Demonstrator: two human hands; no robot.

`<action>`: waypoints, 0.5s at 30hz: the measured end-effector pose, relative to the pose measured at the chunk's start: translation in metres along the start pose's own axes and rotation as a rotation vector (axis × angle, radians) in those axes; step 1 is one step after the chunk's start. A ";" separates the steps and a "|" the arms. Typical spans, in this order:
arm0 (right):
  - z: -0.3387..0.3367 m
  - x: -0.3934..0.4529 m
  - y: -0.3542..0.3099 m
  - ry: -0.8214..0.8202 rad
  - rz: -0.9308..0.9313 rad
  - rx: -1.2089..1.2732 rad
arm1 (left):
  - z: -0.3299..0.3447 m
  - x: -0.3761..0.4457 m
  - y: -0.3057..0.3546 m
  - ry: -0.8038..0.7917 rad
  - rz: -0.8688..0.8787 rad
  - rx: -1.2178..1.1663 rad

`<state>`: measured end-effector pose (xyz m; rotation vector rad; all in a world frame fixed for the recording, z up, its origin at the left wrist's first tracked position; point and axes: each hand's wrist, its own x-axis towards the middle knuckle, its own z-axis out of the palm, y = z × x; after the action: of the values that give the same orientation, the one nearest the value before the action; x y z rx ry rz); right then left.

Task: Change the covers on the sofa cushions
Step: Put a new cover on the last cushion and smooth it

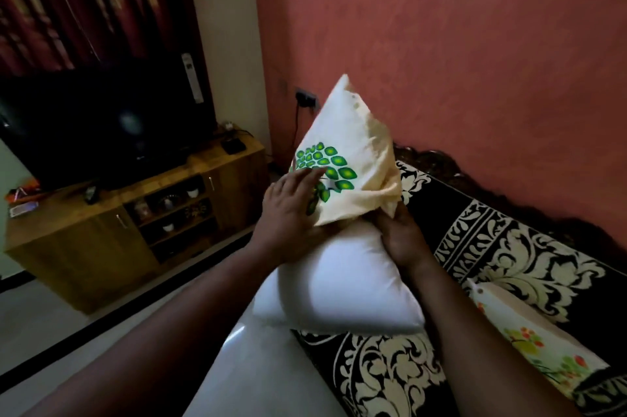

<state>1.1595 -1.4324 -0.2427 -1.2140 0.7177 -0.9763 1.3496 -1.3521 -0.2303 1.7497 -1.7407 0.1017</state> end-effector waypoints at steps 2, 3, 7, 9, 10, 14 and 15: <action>0.002 0.003 -0.007 -0.149 0.066 0.070 | 0.005 0.010 -0.003 -0.043 -0.106 -0.150; 0.003 0.005 -0.009 -0.189 0.074 0.054 | 0.010 0.014 0.000 -0.019 -0.155 -0.252; 0.003 0.008 -0.015 -0.237 0.068 0.066 | 0.026 0.020 0.004 0.206 -0.285 -0.526; 0.001 0.000 -0.010 -0.321 0.082 0.130 | 0.028 0.020 -0.001 0.340 -0.428 -0.592; 0.000 -0.005 -0.007 -0.325 0.083 0.138 | 0.028 0.019 -0.005 0.411 -0.507 -0.620; -0.010 -0.041 0.023 -0.274 -0.018 0.023 | 0.036 0.014 -0.009 0.606 -0.714 -0.672; -0.011 -0.053 0.033 -0.232 -0.032 -0.009 | 0.036 0.014 -0.007 0.633 -0.762 -0.659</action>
<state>1.1347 -1.3870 -0.2799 -1.3249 0.5208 -0.8421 1.3436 -1.3826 -0.2546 1.5159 -0.5024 -0.2078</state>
